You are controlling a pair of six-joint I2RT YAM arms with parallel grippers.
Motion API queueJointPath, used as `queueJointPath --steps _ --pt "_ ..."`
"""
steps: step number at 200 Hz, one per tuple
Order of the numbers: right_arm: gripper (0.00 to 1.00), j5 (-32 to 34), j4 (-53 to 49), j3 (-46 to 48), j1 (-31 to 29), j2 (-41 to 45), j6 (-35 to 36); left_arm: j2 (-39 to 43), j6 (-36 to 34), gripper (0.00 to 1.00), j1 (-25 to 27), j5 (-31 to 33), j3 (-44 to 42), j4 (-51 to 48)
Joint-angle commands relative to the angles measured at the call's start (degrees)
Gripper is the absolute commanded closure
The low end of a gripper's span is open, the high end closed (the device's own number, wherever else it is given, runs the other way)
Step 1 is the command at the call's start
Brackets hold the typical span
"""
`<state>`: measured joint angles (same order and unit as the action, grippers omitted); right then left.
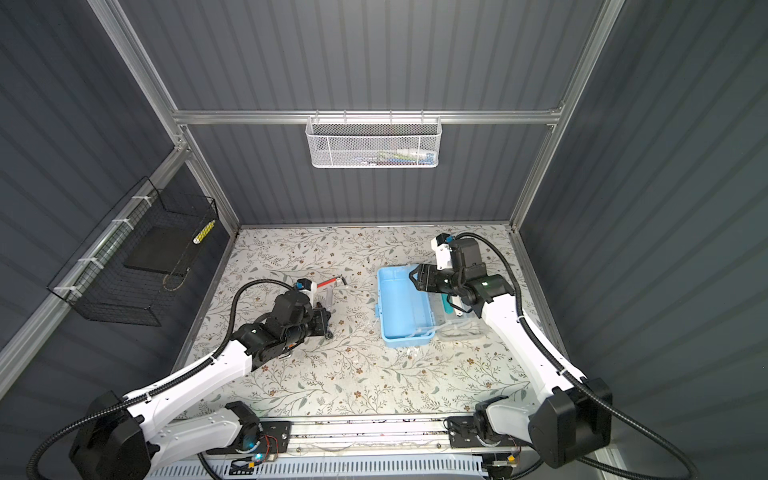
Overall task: Pack the tool kit
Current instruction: 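Carry the second clear screwdriver toward the right gripper while right moves to meet it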
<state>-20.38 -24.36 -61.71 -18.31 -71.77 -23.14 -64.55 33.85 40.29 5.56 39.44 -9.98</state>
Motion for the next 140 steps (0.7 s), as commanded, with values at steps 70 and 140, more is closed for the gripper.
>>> queueJointPath --steps 70,140 --pt "0.40 -6.35 13.97 6.02 -6.60 -1.27 -8.80 -13.58 0.51 1.00 9.79 -3.88 10.03 14.18" --pt "0.47 -7.12 15.40 6.30 -8.23 -3.99 -9.18 -19.80 1.74 1.00 12.85 -5.56 14.12 20.62"
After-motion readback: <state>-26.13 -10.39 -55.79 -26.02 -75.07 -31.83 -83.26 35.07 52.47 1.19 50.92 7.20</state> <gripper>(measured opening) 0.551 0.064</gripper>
